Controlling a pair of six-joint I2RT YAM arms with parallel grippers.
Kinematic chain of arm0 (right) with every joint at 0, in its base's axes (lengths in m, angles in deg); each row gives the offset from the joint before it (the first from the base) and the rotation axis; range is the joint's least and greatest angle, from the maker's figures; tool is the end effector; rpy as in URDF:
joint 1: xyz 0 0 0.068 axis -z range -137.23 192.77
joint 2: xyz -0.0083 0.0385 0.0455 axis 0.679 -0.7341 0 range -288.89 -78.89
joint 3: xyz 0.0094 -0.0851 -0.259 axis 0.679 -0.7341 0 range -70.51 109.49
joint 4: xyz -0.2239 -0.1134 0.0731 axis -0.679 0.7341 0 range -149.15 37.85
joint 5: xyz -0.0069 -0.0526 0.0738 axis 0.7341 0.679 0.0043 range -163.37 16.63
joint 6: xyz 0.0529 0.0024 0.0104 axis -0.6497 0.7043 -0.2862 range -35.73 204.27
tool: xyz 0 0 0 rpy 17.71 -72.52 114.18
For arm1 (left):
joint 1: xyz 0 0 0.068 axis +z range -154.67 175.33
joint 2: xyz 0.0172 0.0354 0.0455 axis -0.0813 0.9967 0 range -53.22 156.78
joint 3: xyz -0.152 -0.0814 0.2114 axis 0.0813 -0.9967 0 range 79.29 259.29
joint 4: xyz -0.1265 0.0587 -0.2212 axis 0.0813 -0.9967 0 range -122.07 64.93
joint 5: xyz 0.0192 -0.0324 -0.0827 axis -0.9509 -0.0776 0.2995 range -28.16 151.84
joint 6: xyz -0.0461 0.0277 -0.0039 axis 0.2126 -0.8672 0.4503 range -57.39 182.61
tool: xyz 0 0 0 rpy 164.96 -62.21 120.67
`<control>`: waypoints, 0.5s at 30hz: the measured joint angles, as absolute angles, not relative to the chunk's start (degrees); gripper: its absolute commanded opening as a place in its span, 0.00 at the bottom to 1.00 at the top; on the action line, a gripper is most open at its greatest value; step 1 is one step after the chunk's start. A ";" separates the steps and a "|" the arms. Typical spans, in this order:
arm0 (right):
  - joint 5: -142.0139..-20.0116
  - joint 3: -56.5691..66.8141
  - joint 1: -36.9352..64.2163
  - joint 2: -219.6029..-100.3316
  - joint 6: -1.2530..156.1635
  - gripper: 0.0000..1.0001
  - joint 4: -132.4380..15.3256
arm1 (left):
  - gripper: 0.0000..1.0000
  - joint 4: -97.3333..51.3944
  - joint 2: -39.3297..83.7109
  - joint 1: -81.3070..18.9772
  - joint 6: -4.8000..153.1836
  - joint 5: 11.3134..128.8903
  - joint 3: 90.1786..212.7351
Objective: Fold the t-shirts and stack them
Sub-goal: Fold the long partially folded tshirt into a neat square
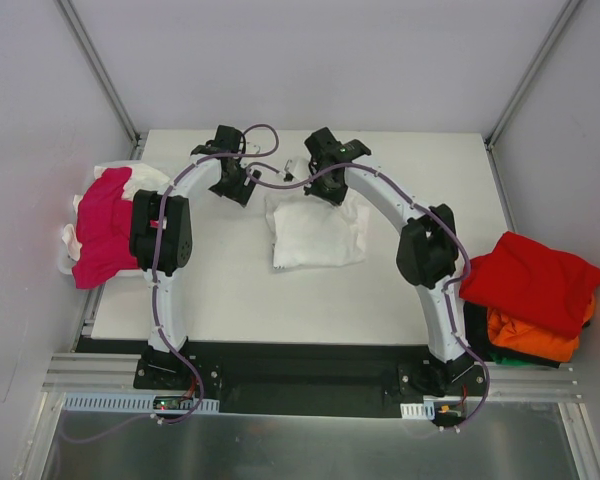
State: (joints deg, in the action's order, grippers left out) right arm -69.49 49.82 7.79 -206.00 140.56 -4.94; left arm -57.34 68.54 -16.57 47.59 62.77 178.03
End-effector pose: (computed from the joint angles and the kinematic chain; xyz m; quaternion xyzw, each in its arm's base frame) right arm 0.3970 0.2747 0.2588 -0.6858 0.6826 -0.0785 0.2400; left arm 0.4601 -0.0976 0.2074 0.2246 0.9276 0.0003 0.2985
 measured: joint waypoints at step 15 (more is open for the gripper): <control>-64.16 52.99 9.08 -203.44 142.97 0.01 -7.16 | 0.74 -56.95 68.54 -16.57 47.13 62.79 177.96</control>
